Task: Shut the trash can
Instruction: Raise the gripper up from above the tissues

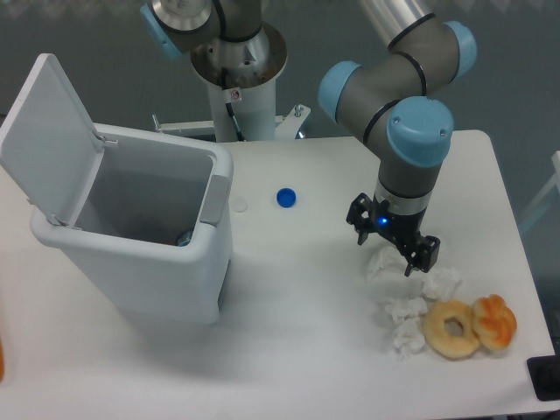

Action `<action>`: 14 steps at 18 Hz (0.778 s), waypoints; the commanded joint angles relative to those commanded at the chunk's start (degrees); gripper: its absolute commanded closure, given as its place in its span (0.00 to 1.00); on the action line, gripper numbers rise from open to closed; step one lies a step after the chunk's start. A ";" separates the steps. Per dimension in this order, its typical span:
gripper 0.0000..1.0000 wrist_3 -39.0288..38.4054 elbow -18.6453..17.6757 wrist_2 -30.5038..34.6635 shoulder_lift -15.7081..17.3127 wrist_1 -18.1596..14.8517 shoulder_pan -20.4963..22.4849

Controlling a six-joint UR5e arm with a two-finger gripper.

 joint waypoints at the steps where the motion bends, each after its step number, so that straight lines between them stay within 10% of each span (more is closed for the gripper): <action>1: 0.00 -0.44 -0.35 -0.09 0.26 0.44 0.00; 14: 0.00 -22.23 2.10 -0.70 6.14 -3.58 -1.05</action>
